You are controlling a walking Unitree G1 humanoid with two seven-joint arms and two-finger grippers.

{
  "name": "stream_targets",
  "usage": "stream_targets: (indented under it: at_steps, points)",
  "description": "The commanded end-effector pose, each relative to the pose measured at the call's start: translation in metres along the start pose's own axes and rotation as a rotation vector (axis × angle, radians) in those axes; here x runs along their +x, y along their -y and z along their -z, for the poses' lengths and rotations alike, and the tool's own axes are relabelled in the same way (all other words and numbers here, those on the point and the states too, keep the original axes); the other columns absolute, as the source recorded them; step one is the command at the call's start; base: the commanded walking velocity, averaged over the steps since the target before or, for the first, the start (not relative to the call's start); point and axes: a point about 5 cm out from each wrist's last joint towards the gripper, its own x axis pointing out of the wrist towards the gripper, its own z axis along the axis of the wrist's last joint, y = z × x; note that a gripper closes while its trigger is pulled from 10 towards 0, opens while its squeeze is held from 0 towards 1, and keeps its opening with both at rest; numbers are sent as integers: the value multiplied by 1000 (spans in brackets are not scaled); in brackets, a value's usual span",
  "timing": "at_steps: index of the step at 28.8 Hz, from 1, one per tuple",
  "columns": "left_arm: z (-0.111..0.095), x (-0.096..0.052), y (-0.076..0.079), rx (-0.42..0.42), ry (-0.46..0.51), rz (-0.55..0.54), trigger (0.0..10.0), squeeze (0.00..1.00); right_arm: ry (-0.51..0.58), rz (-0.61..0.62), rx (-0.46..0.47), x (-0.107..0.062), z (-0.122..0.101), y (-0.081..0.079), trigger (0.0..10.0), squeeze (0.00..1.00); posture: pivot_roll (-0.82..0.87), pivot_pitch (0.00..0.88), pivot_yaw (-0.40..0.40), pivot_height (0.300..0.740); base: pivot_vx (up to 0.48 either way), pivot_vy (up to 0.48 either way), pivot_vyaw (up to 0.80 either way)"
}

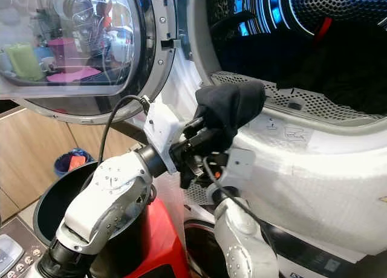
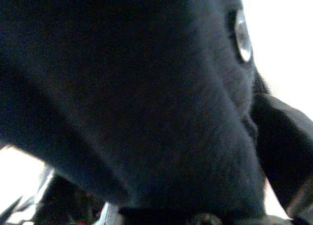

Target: Clothes washing

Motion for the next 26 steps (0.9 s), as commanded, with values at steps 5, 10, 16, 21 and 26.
stream_targets:
  at_steps: [5, 10, 16, 21, 26]
  points:
    - [-20, 2, 7, 30, 93, -2, 10000, 0, 62, 65, 150, 2, -3, -3, 0, 0, 79, 5, 8, 740, 0, 0, 0]
    - [-19, -1, 3, 37, 83, -15, 10000, 0, 171, -44, 179, -4, -15, -6, 0, 0, 83, 7, 7, 740, 0, 0, 0]
    - [-21, -3, -1, 36, 86, -36, 10000, 0, 210, -88, 263, -9, -22, -6, 0, 0, 83, 9, 8, 740, 0, 0, 0]
    - [-23, -3, 0, 27, 93, -40, 10000, 0, 215, -104, 276, -10, -22, -6, 0, 0, 80, 7, 7, 740, 0, 0, 0]
    - [-26, -4, 3, 10, 108, -30, 10000, 0, 212, -103, 272, -10, -20, -3, 0, 0, 83, 0, 0, 740, 0, 0, 0]
